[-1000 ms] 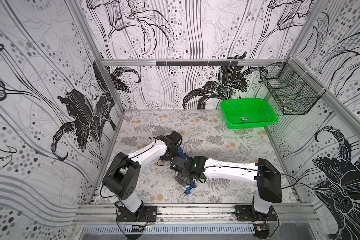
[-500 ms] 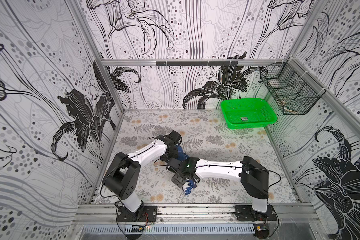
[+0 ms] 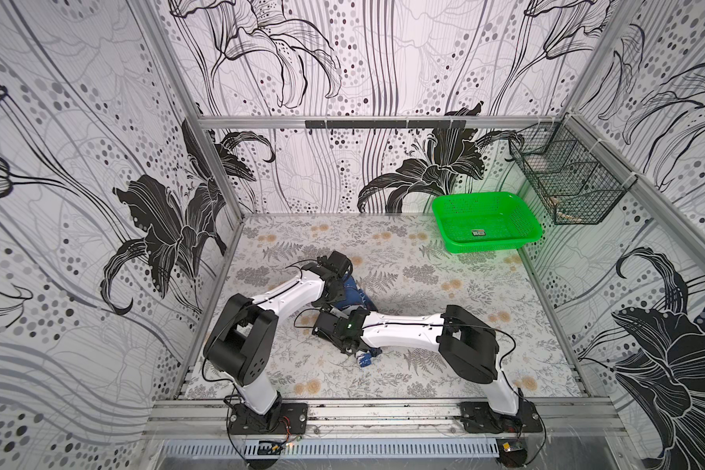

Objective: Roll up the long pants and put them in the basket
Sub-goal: Pick up the long pant at the center of the board.

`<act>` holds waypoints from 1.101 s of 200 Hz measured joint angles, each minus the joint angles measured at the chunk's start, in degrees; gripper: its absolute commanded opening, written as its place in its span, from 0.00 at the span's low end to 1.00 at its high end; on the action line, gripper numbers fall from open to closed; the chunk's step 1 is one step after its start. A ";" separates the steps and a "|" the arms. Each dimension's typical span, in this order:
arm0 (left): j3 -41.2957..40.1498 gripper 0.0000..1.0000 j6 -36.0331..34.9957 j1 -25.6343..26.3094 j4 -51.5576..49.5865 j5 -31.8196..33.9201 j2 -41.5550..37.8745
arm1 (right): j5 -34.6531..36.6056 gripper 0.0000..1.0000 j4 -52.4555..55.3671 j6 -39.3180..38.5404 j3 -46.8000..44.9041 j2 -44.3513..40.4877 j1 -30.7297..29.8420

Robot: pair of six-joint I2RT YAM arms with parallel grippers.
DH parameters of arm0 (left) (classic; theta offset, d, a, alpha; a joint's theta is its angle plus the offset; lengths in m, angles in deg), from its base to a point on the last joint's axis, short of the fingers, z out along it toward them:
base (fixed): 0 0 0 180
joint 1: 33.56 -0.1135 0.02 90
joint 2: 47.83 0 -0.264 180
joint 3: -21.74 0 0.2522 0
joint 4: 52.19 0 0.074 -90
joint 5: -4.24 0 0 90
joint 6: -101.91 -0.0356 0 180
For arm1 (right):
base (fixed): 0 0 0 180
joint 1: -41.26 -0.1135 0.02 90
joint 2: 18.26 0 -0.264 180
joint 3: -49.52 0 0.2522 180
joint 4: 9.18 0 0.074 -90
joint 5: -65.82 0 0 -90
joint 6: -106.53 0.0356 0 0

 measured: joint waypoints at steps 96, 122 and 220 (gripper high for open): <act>4.17 0.00 2.03 1.53 -7.04 -0.42 -11.56 | -7.10 0.00 -8.57 2.69 -9.03 -7.28 3.61; 10.58 0.00 2.19 2.32 -16.74 -0.17 -19.43 | -15.28 0.00 -11.69 7.02 -13.70 -12.70 10.93; 8.24 0.00 2.08 1.44 -26.51 0.35 -26.49 | -16.41 0.00 -8.09 18.82 -19.54 -30.36 22.82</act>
